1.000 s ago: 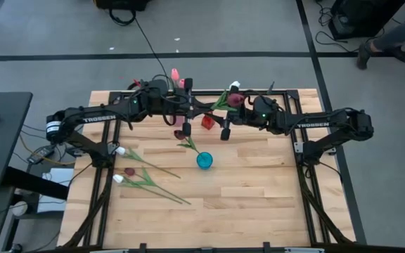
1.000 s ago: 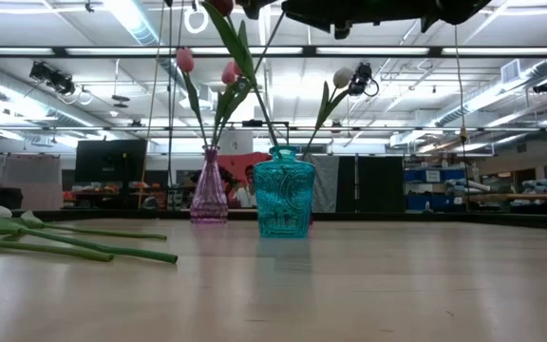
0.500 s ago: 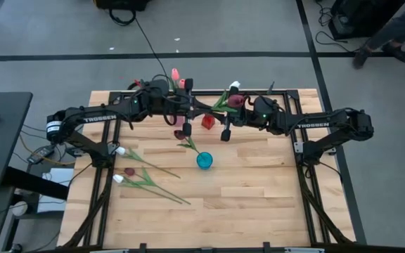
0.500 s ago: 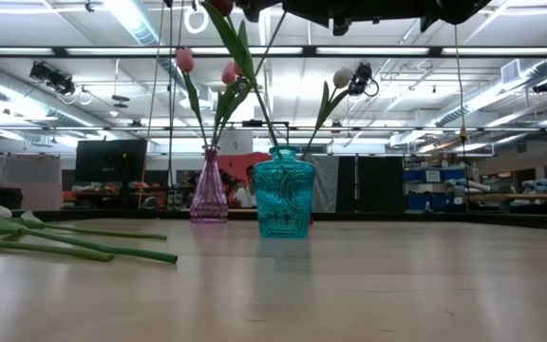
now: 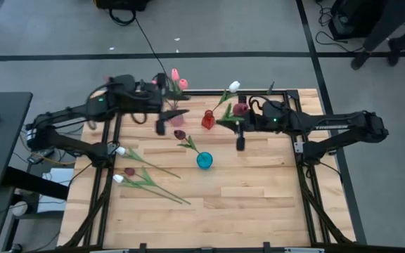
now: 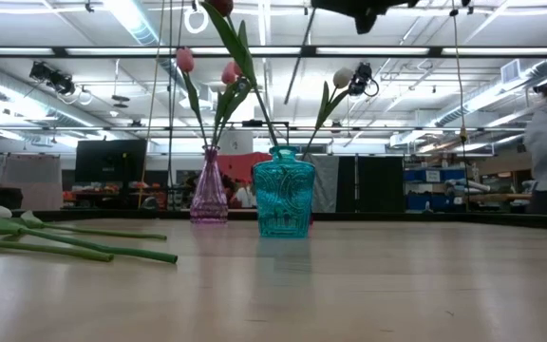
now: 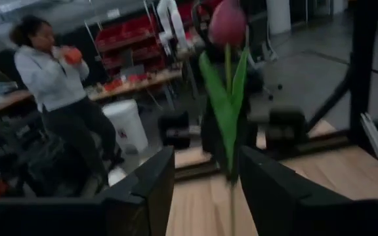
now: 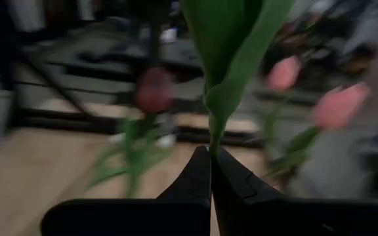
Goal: Sort flowers into vase by color
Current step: Put the top red flower into the blue vase
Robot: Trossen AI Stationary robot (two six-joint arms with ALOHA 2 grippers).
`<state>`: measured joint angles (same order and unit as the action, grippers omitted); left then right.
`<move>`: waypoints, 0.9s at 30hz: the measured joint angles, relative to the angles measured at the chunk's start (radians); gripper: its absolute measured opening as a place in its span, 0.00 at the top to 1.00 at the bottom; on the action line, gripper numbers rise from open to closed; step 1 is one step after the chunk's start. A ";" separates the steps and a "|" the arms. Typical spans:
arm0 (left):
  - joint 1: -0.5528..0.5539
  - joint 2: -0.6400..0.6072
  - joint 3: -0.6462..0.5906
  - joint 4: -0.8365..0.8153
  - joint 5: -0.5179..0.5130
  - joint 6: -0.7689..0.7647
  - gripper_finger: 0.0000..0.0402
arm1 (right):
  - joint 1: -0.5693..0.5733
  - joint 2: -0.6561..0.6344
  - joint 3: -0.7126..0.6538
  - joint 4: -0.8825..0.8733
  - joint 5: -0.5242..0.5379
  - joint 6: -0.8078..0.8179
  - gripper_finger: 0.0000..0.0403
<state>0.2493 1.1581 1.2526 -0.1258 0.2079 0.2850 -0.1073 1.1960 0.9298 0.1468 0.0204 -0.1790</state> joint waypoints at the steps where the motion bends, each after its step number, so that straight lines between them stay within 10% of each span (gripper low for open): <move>1: -0.008 -0.025 -0.014 -0.035 -0.005 -0.001 0.56 | 0.009 -0.012 0.000 -0.037 -0.027 0.034 0.98; 15: -0.222 -0.413 -0.399 -0.119 -0.411 -0.224 0.58 | 0.173 0.077 -0.001 -0.110 0.046 0.177 0.98; 27: -0.297 -0.500 -0.506 -0.298 -0.451 -0.428 0.58 | 0.172 0.166 0.000 -0.029 0.058 0.177 0.98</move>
<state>-0.0476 0.6584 0.7467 -0.4240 -0.2431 -0.1427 0.0642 1.3618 0.9295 0.1173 0.0782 -0.0017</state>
